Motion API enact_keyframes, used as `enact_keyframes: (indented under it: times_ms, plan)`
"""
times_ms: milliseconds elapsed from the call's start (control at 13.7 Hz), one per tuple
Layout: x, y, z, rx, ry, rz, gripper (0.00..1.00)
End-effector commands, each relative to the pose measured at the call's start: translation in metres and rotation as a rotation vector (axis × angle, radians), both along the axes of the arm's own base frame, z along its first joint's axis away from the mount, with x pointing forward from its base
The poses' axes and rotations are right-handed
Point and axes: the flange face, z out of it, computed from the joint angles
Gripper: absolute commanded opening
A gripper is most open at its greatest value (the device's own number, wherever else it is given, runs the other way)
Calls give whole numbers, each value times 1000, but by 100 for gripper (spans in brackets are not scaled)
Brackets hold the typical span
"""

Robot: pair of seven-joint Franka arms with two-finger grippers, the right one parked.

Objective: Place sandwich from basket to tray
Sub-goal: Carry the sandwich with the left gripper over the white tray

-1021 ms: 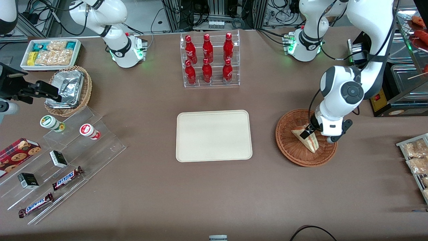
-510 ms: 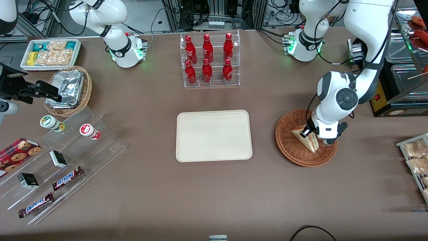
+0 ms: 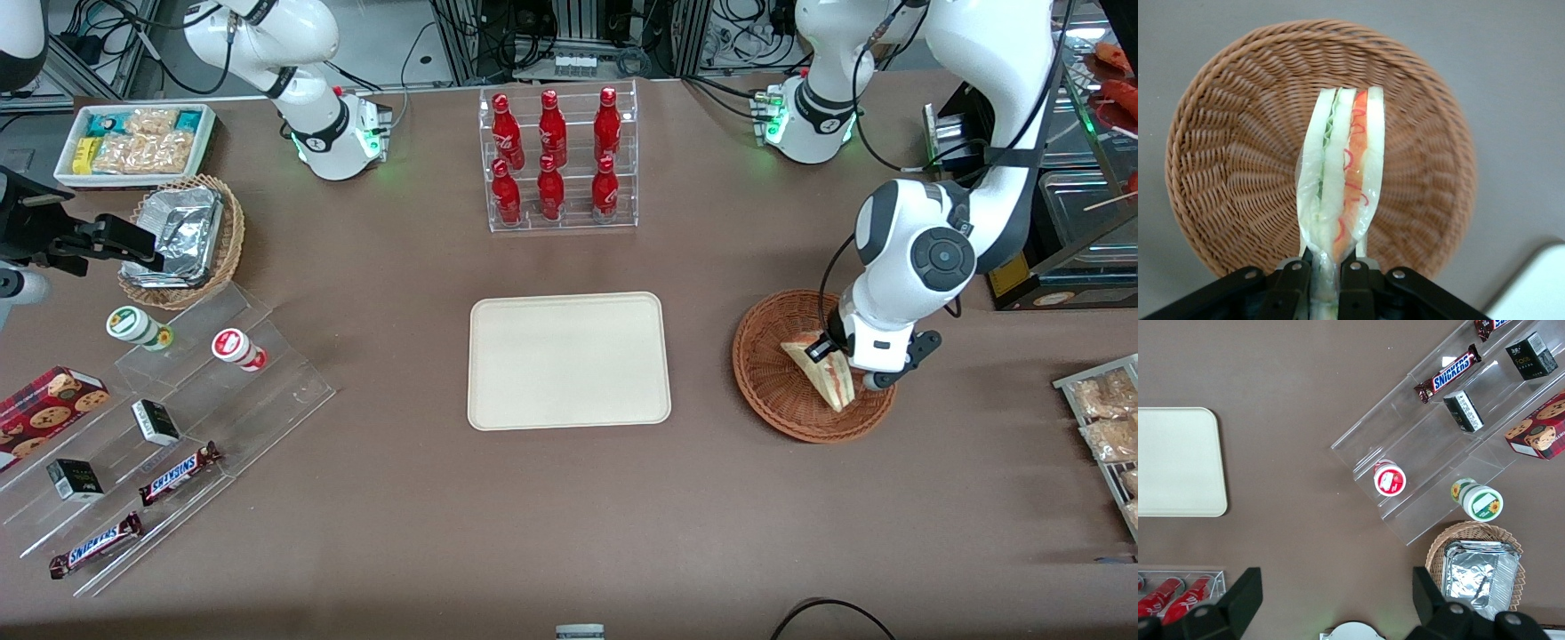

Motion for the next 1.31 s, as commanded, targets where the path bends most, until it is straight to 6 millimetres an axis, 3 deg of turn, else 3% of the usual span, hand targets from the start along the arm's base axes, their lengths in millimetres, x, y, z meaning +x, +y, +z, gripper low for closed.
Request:
enact_keyframes:
  times_ms: [0,146,219,583,948,1240]
  plan:
    - [34,-59,24,8,59,-75,0]
    - [47,-105,31,11,112,-139,0]
    - [49,-137,31,10,115,-185,0]
    - [45,-243,3,-19,101,-310,0]
    - [15,-337,-33,-32,89,-359,0]
    - [-8,-389,-48,-58,58,-357,0]
